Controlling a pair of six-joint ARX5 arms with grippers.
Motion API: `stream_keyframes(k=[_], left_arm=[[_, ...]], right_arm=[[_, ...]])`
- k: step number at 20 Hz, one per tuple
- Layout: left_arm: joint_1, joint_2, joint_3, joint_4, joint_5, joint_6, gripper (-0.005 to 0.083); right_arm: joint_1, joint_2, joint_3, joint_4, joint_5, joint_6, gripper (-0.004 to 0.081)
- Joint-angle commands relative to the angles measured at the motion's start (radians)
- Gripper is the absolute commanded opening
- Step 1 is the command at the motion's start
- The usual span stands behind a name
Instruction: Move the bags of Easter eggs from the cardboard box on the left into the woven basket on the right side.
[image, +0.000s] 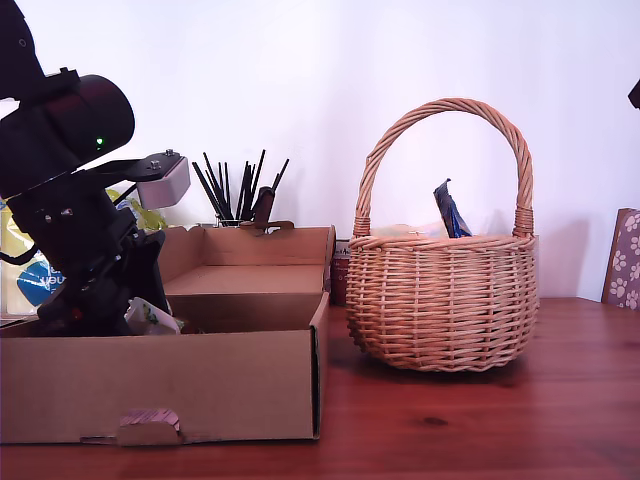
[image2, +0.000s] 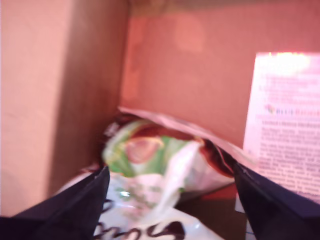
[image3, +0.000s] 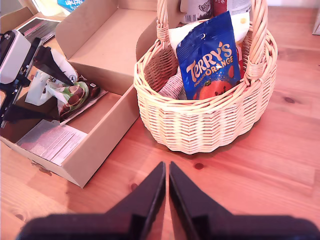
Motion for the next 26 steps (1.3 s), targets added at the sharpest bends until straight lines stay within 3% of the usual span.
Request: stream_keyframes(k=[1, 4, 5, 15, 20, 23, 26], left_arm=[[0.004, 0.03, -0.008, -0.006, 0.001, 0.007, 0.0522], [0.004, 0.027, -0.008, -0.005, -0.025, 0.004, 0.0103], [0.004, 0.027, -0.008, -0.005, -0.025, 0.004, 0.005], [-0.069, -0.098, 0.053, -0.012, -0.013, -0.08, 0.0049], [-0.157, -0.243, 0.065, 0.008, 0.146, -0.2, 0.0052], [-0.222, -0.253, 0.065, 0.16, 0.249, -0.35, 0.0061], [-0.283, -0.196, 0.065, 0.367, 0.248, -0.457, 0.0061]], right_arm=[[0.003, 0.0, 0.003, 0.002, 0.0, 0.002, -0.0012], [0.003, 0.0, 0.003, 0.002, 0.0, 0.002, -0.0012], [0.003, 0.0, 0.003, 0.003, 0.0, 0.002, -0.0012], [0.003, 0.0, 0.003, 0.003, 0.0, 0.002, -0.0012], [0.003, 0.0, 0.003, 0.003, 0.0, 0.002, -0.0012], [0.003, 0.0, 0.003, 0.003, 0.0, 0.002, -0.0012], [0.003, 0.0, 0.003, 0.002, 0.0, 0.002, -0.0012]])
